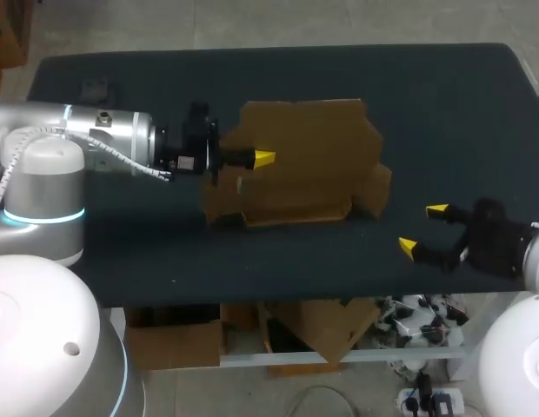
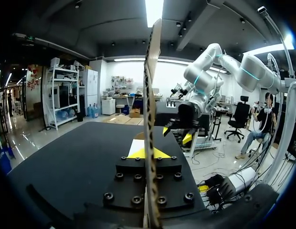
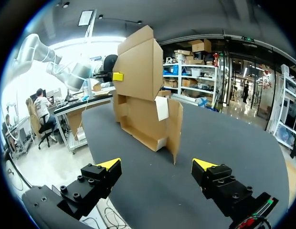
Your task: Assemble the packaging by folding the flat box into shape, placing the metal phone stand inside, and closing the box properly
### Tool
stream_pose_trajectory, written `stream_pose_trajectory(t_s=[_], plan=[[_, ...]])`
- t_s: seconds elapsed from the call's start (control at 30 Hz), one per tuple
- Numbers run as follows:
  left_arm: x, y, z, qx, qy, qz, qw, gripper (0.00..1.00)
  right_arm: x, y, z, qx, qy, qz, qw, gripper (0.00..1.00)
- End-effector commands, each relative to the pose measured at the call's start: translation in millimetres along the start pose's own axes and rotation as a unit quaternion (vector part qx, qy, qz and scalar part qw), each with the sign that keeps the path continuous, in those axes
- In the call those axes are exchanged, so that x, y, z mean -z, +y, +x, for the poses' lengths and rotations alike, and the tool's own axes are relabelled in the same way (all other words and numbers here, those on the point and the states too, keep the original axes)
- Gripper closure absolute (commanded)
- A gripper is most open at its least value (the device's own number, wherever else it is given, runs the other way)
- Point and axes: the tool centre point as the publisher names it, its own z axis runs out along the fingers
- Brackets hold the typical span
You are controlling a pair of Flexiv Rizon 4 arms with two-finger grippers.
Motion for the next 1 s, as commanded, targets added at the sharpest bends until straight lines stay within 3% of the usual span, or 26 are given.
stream_pose_trajectory(t_s=[0.03, 0.53, 0.63, 0.77, 1.0], plan=[[-1, 5.9, -0.8, 0.0, 0.001, -0.001, 1.0, 1.0, -17, 0, -4, 0.002, -0.006, 0.003, 1.0, 0.0], [-1, 5.9, -0.8, 0.0, 0.001, -0.001, 1.0, 1.0, -49, 1, -25, 0.0, -0.01, 0.0, 1.0, 0.0], [-1, 5.9, -0.8, 0.0, 0.001, -0.001, 1.0, 1.0, -54, 4, -28, 0.001, -0.012, -0.002, 1.0, 0.05], [-1, 5.9, -0.8, 0.0, 0.001, -0.001, 1.0, 1.0, -62, 6, -32, 0.002, -0.018, -0.001, 1.0, 0.23], [-1, 5.9, -0.8, 0.0, 0.001, -0.001, 1.0, 1.0, -78, 6, -39, -0.003, -0.019, -0.002, 1.0, 0.31]])
